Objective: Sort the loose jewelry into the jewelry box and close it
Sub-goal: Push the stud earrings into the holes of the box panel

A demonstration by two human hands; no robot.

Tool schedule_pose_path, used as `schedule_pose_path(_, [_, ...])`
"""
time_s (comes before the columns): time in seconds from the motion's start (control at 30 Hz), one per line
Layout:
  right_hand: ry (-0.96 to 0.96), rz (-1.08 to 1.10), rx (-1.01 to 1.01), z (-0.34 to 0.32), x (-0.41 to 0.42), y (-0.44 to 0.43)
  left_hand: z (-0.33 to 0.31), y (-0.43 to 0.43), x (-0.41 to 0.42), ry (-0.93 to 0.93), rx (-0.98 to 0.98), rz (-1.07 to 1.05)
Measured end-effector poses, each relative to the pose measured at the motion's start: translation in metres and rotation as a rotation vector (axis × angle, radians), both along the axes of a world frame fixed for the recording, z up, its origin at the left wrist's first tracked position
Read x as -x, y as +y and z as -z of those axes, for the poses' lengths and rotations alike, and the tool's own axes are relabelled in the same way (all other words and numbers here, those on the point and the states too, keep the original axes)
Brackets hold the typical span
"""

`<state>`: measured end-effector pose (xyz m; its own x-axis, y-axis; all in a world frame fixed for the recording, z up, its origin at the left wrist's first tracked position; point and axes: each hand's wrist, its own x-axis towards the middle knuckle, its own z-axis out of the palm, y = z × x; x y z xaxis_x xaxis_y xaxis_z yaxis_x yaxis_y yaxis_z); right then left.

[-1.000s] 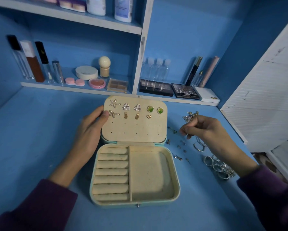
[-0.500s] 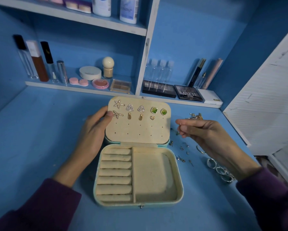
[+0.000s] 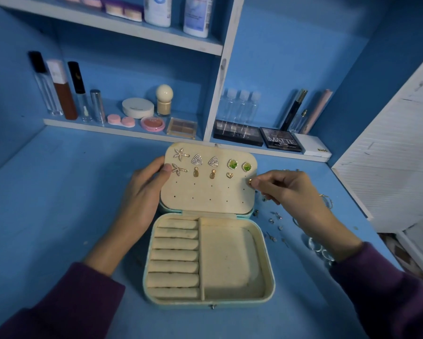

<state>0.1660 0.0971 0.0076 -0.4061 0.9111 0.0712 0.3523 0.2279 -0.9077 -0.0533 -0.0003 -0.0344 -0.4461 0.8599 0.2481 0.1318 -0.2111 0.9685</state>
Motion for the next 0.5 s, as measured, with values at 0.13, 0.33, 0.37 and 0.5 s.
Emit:
schedule_pose_path(0.13, [-0.015, 0.02, -0.035, 0.0, 0.005, 0.001, -0.002, 0.0, -0.001, -0.011, -0.014, 0.008])
schedule_pose_path(0.33, [-0.039, 0.049, -0.067, 0.003, 0.011, 0.002, -0.003, -0.001, -0.002, -0.011, -0.023, 0.014])
schedule_pose_path(0.37, [-0.053, 0.061, -0.097, 0.004, 0.011, 0.002, -0.003, -0.001, -0.001, -0.01, -0.022, 0.011])
schedule_pose_path(0.5, [-0.116, 0.12, -0.254, 0.008, 0.015, 0.004, -0.002, -0.001, 0.0, -0.014, -0.008, 0.01])
